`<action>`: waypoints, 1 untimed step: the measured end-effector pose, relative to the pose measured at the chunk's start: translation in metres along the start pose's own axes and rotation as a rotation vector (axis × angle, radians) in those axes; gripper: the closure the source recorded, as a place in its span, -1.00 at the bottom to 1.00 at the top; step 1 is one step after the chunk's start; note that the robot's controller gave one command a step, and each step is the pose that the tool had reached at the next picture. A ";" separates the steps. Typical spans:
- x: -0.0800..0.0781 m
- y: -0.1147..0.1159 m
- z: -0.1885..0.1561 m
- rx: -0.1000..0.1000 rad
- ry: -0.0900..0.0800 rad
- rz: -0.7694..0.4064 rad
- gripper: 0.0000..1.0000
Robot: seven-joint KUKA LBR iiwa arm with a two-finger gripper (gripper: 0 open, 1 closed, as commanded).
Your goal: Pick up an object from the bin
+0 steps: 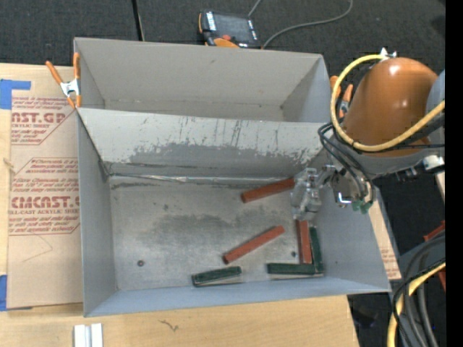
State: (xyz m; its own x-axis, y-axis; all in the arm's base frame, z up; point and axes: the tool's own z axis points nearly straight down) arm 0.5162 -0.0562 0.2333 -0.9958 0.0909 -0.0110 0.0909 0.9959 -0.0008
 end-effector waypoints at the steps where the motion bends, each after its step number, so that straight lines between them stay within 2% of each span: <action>1: 0.040 0.054 0.069 -0.003 0.019 0.062 1.00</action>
Offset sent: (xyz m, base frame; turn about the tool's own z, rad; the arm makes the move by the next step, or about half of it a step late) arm -0.0320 0.0527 -0.0653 0.0678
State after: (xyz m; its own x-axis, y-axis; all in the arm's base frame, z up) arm 0.4819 0.0009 0.1640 -0.9882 0.1529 0.0081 0.1529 0.9882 0.0020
